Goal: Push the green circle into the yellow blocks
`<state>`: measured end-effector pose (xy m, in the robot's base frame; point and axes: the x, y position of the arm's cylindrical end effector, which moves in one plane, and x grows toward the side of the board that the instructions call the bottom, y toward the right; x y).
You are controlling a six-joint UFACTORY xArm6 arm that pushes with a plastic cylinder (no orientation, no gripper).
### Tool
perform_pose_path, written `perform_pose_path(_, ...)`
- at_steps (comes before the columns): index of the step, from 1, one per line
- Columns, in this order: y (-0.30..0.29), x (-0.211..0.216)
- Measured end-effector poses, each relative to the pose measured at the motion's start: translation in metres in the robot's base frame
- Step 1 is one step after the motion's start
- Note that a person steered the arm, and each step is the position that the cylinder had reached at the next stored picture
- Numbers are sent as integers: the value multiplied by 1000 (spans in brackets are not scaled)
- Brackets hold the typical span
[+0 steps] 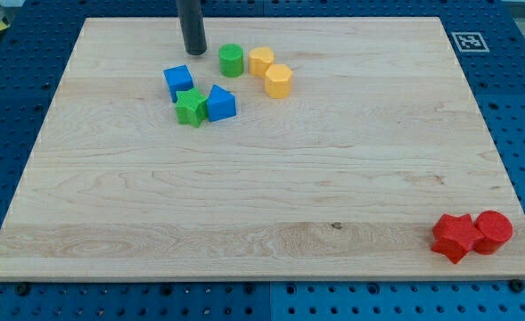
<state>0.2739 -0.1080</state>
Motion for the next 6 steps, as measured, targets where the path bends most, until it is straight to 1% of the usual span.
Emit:
perform_pose_path(2, 21, 20)
perform_pose_path(4, 78, 21)
perform_pose_path(5, 91, 21)
perform_pose_path(6, 93, 22)
